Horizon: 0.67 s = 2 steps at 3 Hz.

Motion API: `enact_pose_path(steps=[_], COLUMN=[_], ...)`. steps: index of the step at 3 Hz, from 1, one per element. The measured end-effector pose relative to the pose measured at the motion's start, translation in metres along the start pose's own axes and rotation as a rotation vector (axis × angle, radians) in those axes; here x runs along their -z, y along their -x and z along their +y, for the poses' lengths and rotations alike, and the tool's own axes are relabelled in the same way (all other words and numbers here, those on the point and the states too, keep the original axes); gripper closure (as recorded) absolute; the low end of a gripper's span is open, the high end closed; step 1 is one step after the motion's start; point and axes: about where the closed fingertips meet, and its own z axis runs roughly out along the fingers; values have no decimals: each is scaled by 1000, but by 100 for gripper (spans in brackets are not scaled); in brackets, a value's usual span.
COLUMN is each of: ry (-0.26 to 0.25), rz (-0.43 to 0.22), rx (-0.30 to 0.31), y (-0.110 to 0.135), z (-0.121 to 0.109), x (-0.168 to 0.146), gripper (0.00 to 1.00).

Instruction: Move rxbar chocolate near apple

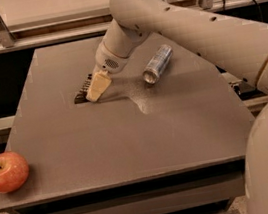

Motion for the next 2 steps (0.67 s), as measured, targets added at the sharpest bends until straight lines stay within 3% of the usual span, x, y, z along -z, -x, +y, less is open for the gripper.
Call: enact_pose_path(steps=[1, 2], ry=[29, 111], rz=[-18, -74], rx=[64, 209], y=[1, 0], z=[2, 20], x=[12, 44], gripper=[100, 100])
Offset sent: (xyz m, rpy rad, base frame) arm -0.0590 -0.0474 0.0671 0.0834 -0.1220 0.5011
